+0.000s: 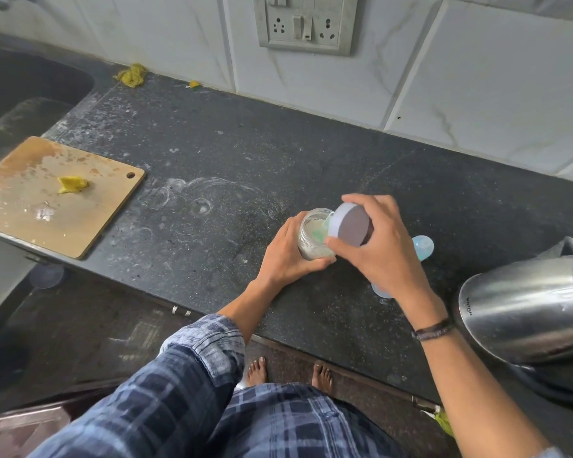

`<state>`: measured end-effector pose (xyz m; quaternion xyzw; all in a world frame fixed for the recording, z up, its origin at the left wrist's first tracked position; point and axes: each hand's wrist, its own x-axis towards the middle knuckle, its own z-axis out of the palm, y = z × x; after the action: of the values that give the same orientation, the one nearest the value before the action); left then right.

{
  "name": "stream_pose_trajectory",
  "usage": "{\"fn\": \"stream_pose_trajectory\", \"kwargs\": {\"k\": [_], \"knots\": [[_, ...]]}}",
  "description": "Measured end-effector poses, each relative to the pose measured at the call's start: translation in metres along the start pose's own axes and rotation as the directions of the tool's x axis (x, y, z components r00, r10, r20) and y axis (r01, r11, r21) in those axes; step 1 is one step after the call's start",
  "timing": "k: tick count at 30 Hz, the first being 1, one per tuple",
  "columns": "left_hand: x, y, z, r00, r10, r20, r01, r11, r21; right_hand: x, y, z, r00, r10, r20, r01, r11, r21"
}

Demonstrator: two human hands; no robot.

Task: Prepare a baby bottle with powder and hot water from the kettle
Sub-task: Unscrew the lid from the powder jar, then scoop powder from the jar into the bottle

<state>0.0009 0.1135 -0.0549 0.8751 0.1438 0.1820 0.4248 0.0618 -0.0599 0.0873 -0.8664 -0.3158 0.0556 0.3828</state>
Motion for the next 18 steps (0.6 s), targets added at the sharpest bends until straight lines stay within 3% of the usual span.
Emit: {"fn": "stream_pose_trajectory", "kwargs": {"k": [5,12,18], "knots": [[0.001,-0.002,0.001,1.000,0.011,-0.008,-0.011,1.000,0.000,-0.065,0.023,0.019,0.987,-0.132,-0.092,0.134,0.991,0.016],[0.002,-0.004,0.004,1.000,0.023,-0.021,-0.024,1.000,-0.013,-0.117,0.056,0.061,0.994,-0.107,-0.018,0.108,0.992,0.070],[0.002,-0.004,0.003,0.999,0.043,-0.027,-0.044,0.999,-0.023,-0.121,0.070,0.080,0.994,-0.106,-0.040,0.108,0.992,0.068]]}}
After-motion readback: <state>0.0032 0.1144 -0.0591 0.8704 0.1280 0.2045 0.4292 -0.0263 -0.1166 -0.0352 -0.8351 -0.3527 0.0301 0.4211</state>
